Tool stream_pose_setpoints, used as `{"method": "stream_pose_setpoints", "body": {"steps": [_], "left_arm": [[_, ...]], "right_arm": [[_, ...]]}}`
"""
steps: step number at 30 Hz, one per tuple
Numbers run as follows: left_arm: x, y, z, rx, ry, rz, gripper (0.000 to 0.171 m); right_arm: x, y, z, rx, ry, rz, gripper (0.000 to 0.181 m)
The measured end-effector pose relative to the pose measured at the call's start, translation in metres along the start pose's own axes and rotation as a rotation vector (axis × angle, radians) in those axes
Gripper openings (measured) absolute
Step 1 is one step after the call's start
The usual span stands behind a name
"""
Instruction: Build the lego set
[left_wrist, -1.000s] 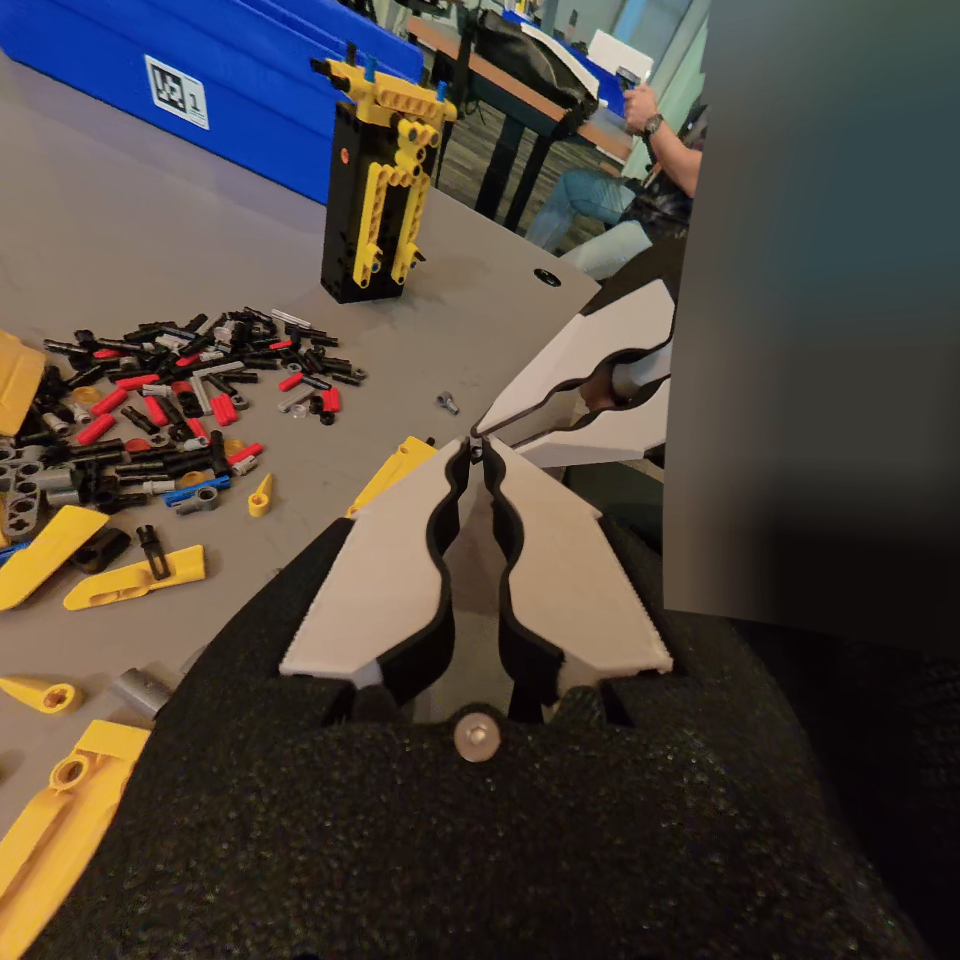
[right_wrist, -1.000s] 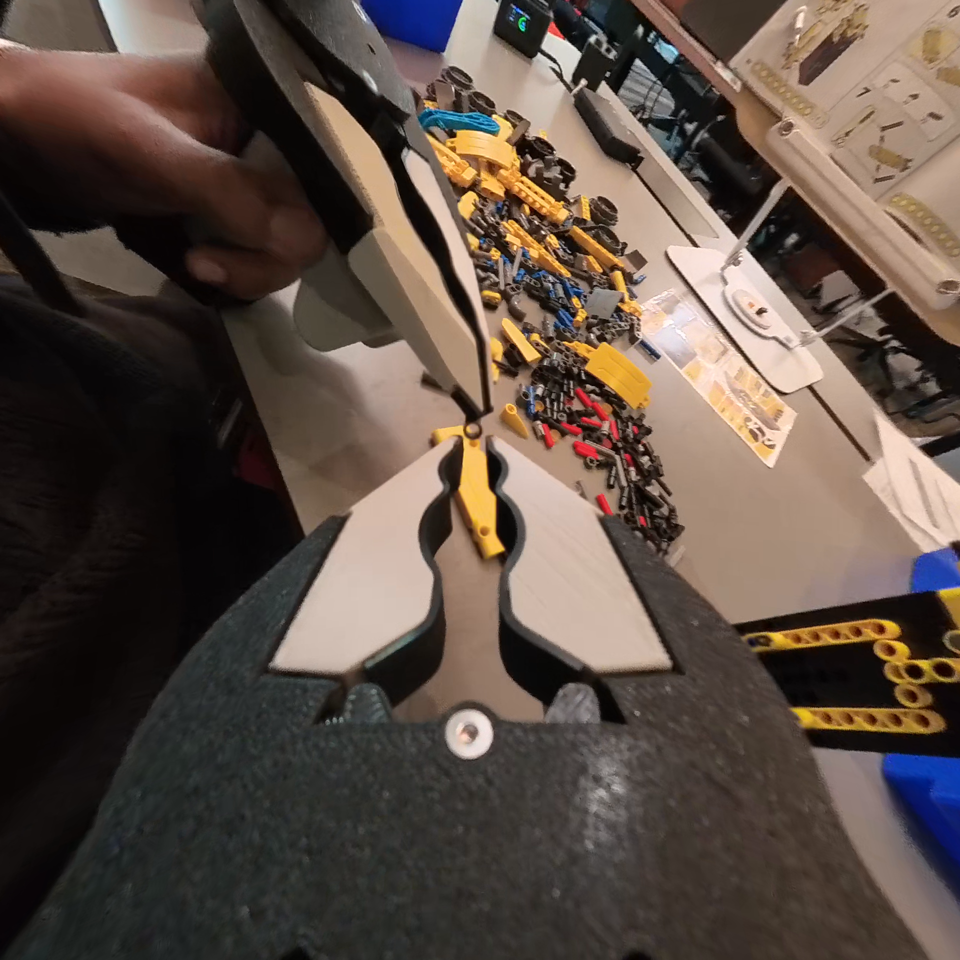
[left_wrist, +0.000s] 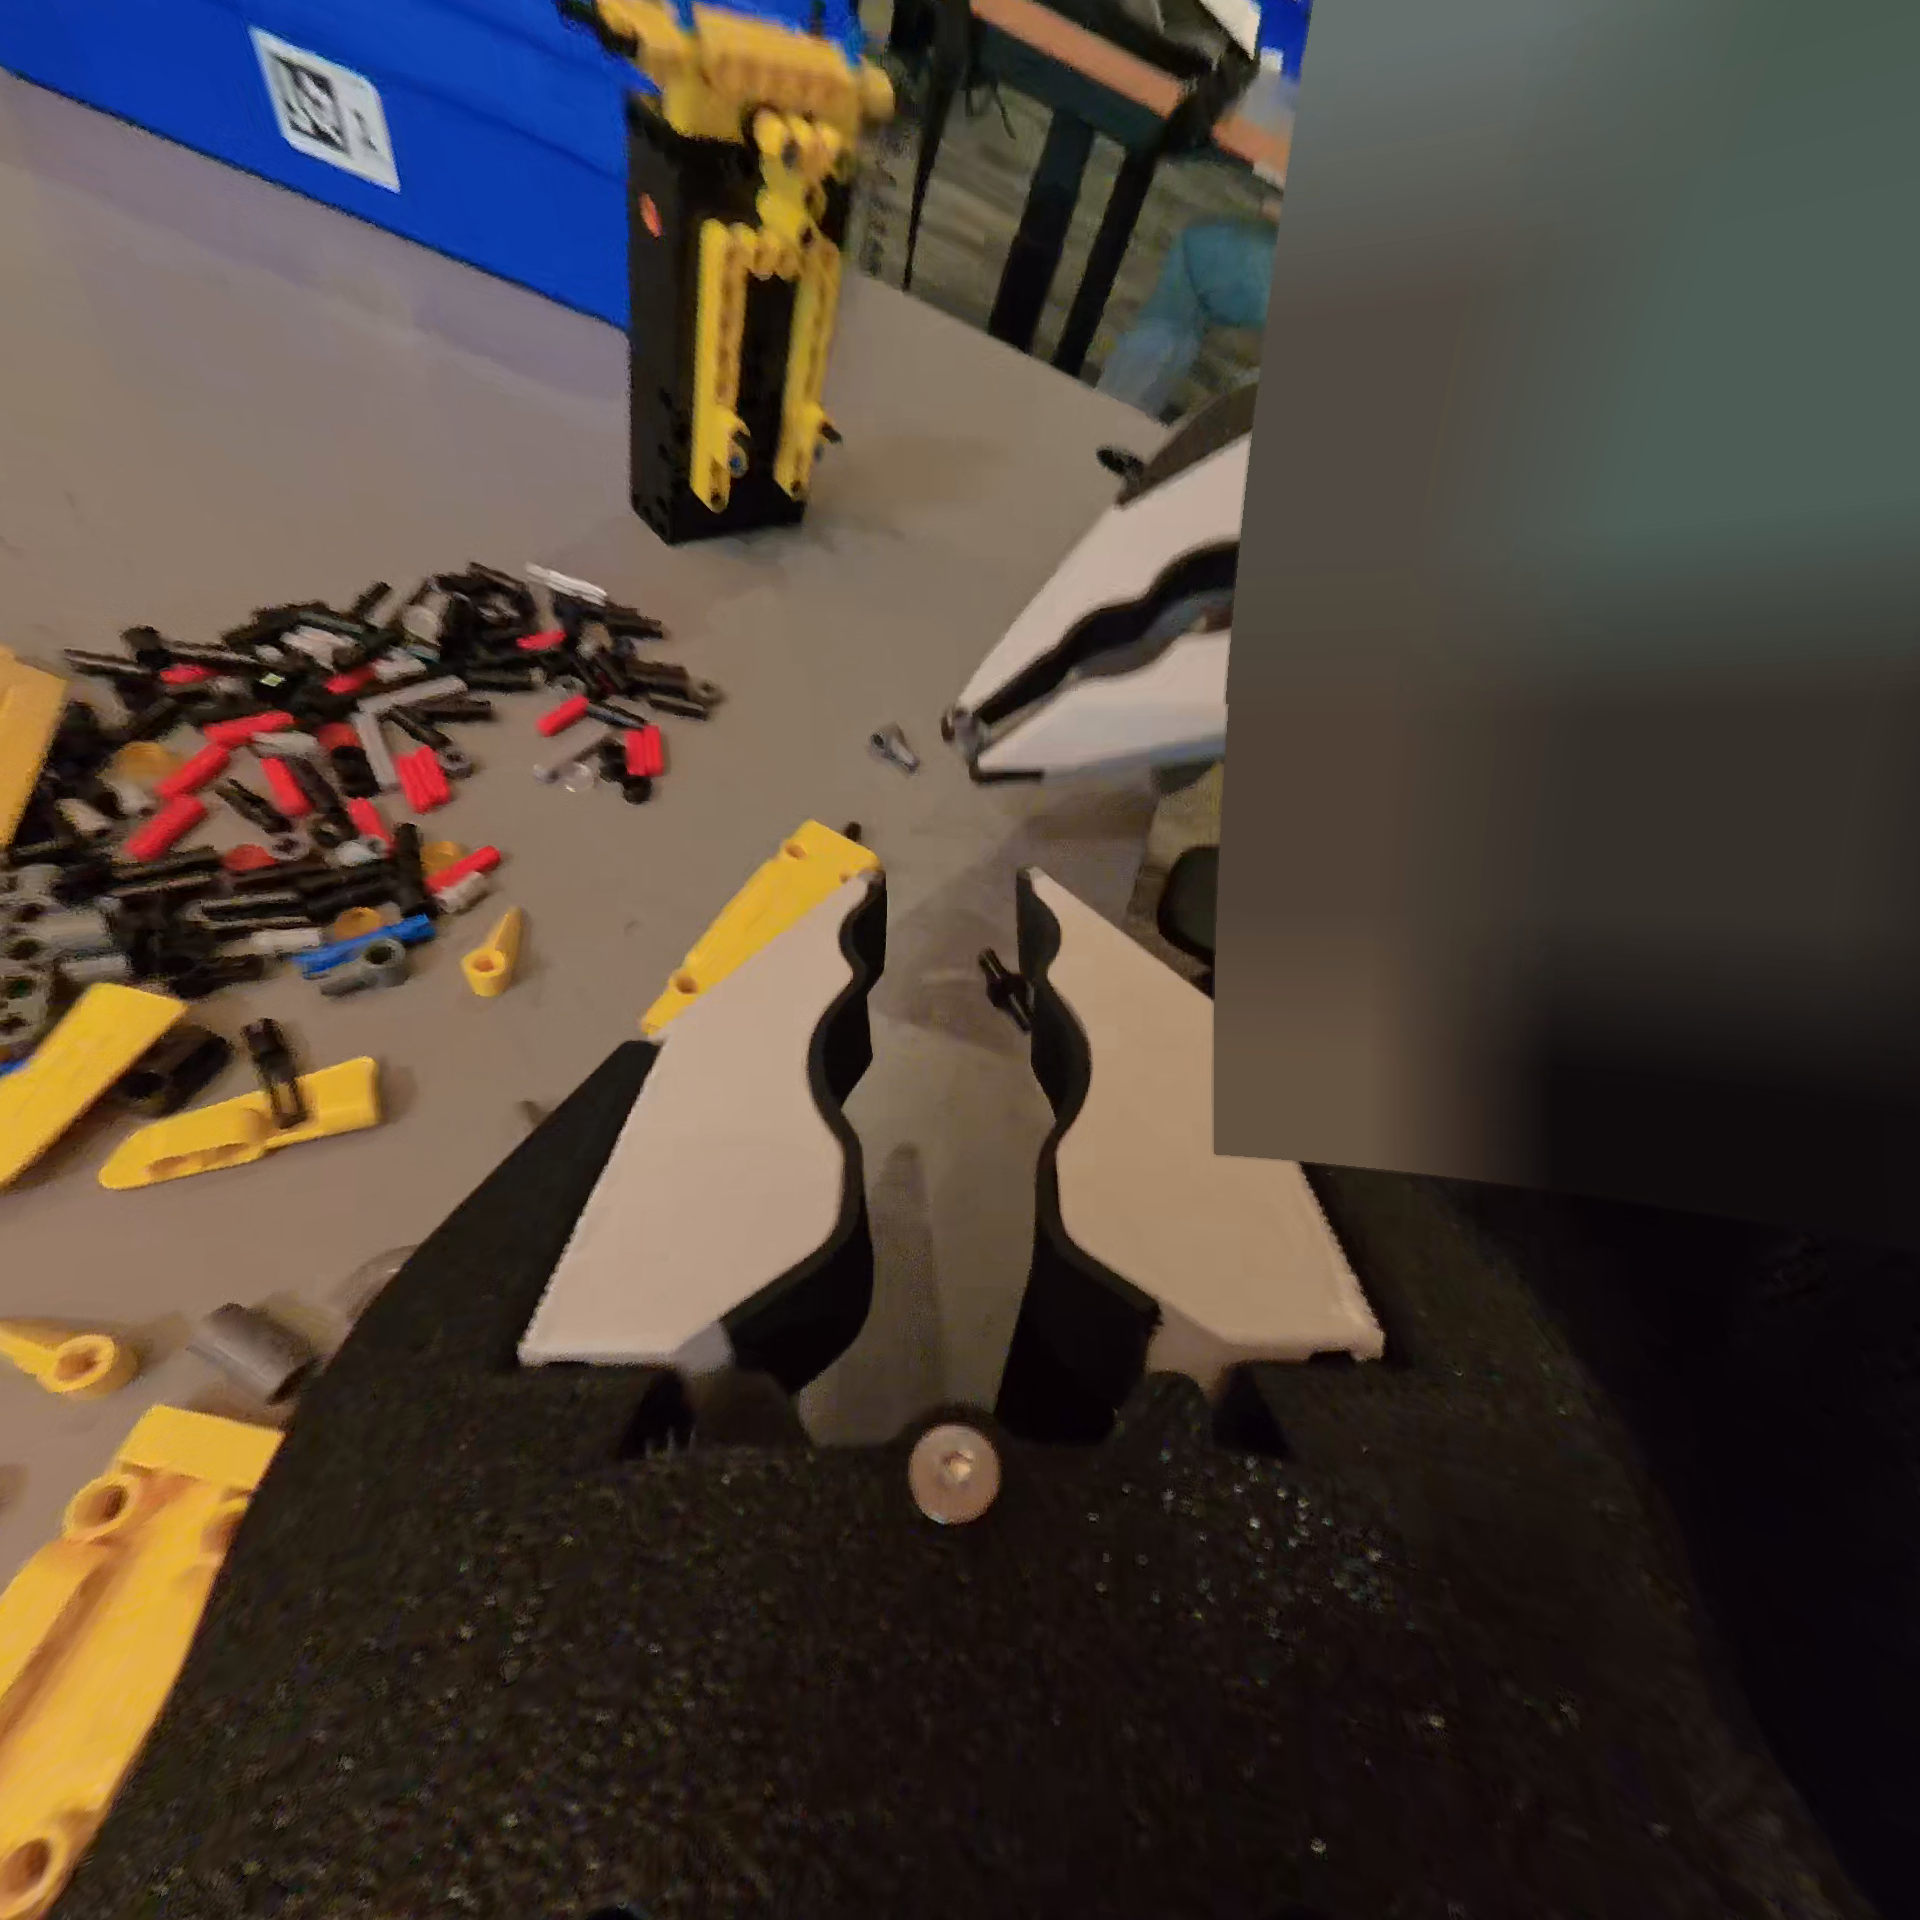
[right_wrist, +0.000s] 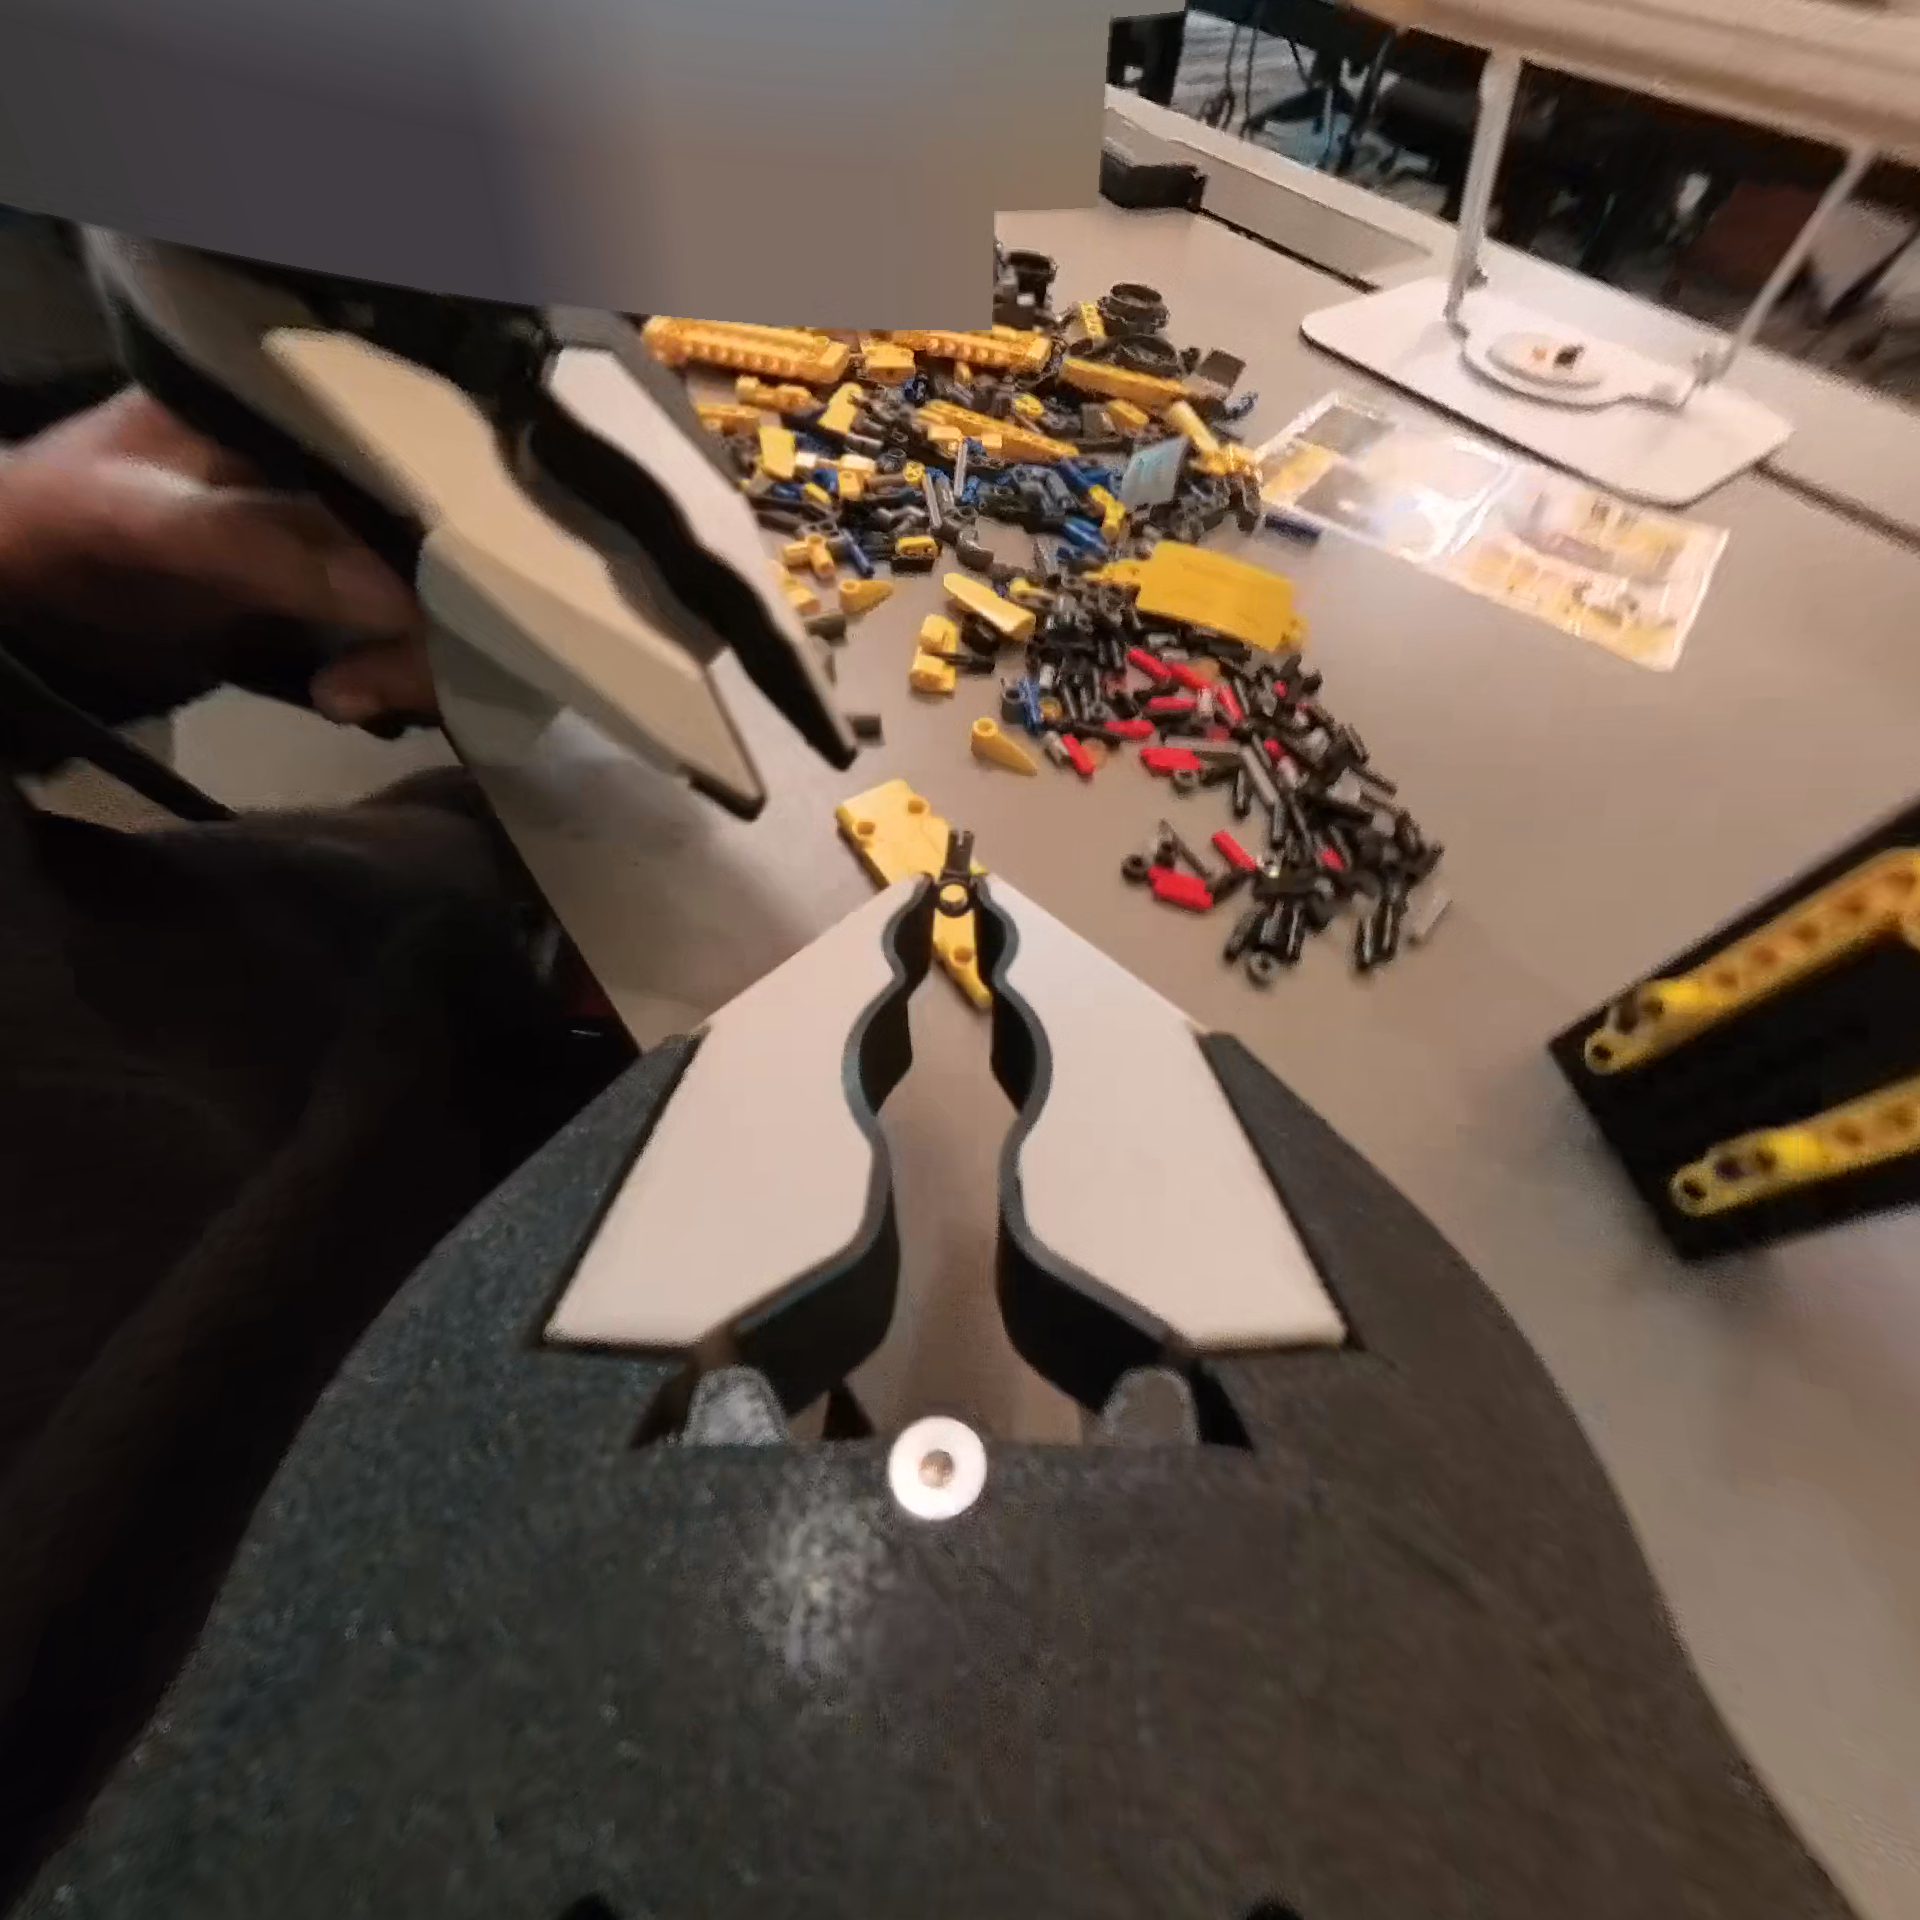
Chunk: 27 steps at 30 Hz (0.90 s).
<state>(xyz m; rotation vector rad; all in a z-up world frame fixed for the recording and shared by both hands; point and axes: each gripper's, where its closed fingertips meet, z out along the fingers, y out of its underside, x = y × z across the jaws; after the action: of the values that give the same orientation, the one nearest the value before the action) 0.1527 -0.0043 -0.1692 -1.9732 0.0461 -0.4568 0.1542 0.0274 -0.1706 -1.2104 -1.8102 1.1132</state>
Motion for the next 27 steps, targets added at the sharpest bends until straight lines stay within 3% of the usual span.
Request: {"method": "stream_pose_setpoints", "body": {"steps": [5, 13, 15, 16, 17, 23, 27], "left_arm": [[0.021, 0.026, 0.020, -0.128, -0.007, 0.078, 0.027], [0.013, 0.050, 0.036, -0.259, -0.211, 0.235, 0.028], [0.016, 0.051, 0.037, -0.259, -0.220, 0.246, 0.024], [0.017, 0.051, 0.038, -0.261, -0.217, 0.243, 0.010], [0.016, 0.051, 0.037, -0.262, -0.229, 0.251, 0.007], [0.031, 0.047, 0.031, -0.202, -0.176, 0.403, 0.006], [0.057, 0.045, 0.019, -0.104, -0.070, 0.524, 0.006]], "right_arm": [[0.004, 0.019, -0.023, 0.010, -0.009, 0.150, 0.006], [-0.018, 0.027, -0.025, 0.081, -0.046, 0.175, 0.006], [-0.021, 0.027, -0.026, 0.102, -0.052, 0.178, 0.006], [-0.021, 0.027, -0.026, 0.109, -0.054, 0.179, 0.007], [-0.022, 0.028, -0.027, 0.115, -0.056, 0.179, 0.007], [-0.034, 0.032, -0.034, 0.135, -0.114, 0.226, 0.006], [-0.055, 0.031, -0.044, 0.213, -0.245, 0.384, 0.006]]}}
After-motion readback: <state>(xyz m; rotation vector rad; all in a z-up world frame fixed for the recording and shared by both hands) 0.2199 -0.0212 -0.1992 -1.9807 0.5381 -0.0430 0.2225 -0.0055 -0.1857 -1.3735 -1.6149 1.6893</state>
